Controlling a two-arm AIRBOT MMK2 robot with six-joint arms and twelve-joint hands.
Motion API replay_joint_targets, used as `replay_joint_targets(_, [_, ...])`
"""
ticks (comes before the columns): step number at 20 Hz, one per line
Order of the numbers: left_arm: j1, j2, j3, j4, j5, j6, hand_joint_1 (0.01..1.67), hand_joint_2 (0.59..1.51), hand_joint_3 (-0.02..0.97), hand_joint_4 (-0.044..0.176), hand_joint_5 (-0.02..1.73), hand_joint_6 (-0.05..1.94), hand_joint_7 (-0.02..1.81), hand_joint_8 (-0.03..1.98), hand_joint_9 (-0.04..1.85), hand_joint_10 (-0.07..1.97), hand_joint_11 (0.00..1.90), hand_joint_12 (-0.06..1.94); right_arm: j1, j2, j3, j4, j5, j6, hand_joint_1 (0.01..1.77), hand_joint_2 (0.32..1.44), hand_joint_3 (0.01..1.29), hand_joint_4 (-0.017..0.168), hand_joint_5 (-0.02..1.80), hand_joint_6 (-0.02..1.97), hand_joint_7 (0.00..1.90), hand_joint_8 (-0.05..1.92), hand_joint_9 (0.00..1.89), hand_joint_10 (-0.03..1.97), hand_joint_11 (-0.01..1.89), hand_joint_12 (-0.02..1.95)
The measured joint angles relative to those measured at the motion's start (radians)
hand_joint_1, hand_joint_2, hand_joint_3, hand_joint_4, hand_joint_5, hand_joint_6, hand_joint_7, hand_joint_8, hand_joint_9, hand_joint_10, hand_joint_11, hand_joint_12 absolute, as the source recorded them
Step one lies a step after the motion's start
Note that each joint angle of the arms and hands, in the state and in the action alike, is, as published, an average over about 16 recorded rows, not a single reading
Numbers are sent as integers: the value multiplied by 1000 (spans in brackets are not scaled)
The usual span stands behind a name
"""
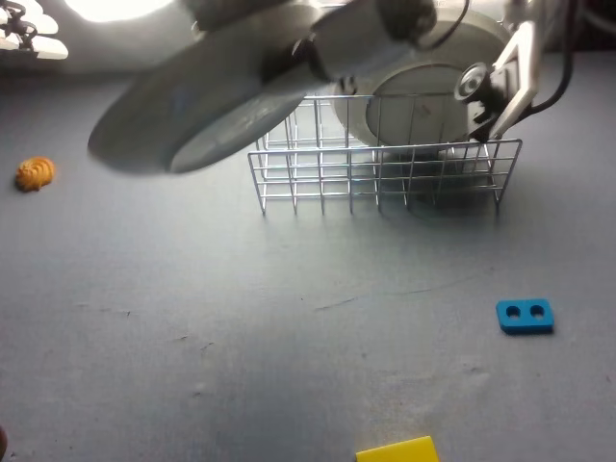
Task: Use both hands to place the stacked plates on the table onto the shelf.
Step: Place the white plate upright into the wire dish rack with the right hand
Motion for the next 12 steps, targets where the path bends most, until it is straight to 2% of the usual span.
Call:
replay_joint_targets(2, [0, 1, -2, -1, -6, -1, 21, 1151, 20, -1, 71, 19, 32, 4, 21, 8, 16, 8, 19, 11, 9, -4, -53, 67, 1362, 1026, 13, -9, 939, 915, 1045, 811, 1075, 896, 996, 938])
replay_joint_targets(8, [4, 5, -6, -4, -28, -3, 22, 1154, 20, -1, 69, 19, 31, 4, 21, 8, 16, 8, 53, 31, 36, 137, -218, 96, 1363, 1025, 13, -9, 939, 917, 1037, 824, 1074, 906, 1000, 956])
replay_joint_targets(12, [7, 6, -6, -2, -43, -3, 22, 1155, 20, -1, 69, 19, 34, 4, 22, 8, 17, 9, 55, 35, 65, 214, -286, 90, 1365, 1025, 14, -9, 933, 916, 1027, 843, 1068, 921, 994, 966])
